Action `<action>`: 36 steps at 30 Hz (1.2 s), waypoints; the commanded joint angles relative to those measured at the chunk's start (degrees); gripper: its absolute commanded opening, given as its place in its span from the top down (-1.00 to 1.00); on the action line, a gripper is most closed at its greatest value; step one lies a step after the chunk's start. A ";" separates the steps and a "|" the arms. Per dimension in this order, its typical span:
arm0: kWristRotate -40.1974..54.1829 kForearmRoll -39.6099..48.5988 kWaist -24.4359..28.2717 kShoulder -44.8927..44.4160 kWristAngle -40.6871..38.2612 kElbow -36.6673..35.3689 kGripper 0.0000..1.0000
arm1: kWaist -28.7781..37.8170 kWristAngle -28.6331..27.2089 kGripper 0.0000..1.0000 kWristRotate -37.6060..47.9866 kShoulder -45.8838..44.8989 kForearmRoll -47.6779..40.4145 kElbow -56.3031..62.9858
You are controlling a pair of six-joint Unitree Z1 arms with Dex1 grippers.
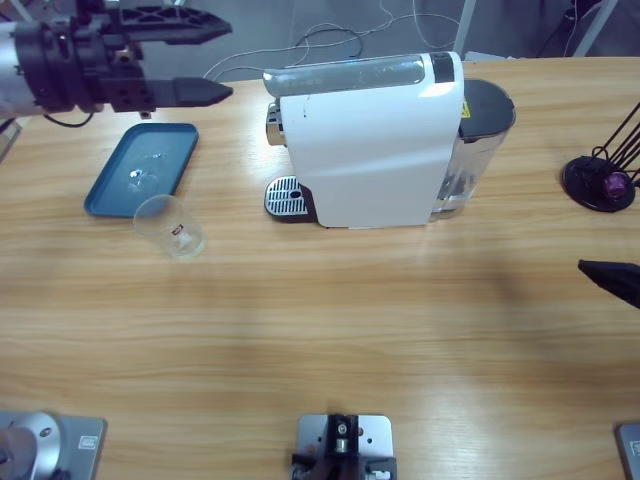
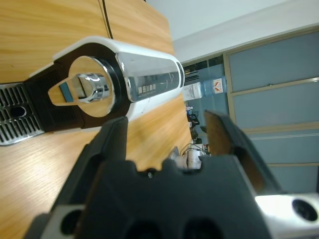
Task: Pour coffee
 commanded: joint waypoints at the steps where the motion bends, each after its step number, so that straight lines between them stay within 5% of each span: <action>1: -0.96 -3.91 0.38 5.85 -4.87 -1.23 -0.26 | 0.22 0.28 -1.00 0.82 -2.37 -0.67 2.43; 23: -0.61 -4.66 0.47 12.27 -6.19 -5.04 -0.25 | 0.22 -0.16 -1.00 0.82 -3.08 -0.76 2.59; 25: -0.57 -4.73 0.47 12.29 -6.25 -5.11 -0.14 | 0.22 -0.25 -1.00 0.82 -3.08 -0.76 2.59; 28: -0.45 -5.38 0.33 12.15 -6.42 -4.99 0.51 | 0.22 -0.25 -1.00 0.82 -2.99 -0.76 2.59; 30: -0.36 -6.16 -0.04 12.18 -6.60 -5.06 0.64 | 0.22 -0.25 -1.00 0.82 -3.04 -0.76 2.59; 32: -0.17 -7.33 -0.32 12.20 -7.44 -5.10 1.00 | 0.22 -0.25 -1.00 0.82 -3.08 -0.76 2.59; 36: 0.04 -8.18 -0.45 12.11 -8.18 -5.38 1.00 | 0.22 -0.25 -1.00 0.82 -3.08 -0.76 2.59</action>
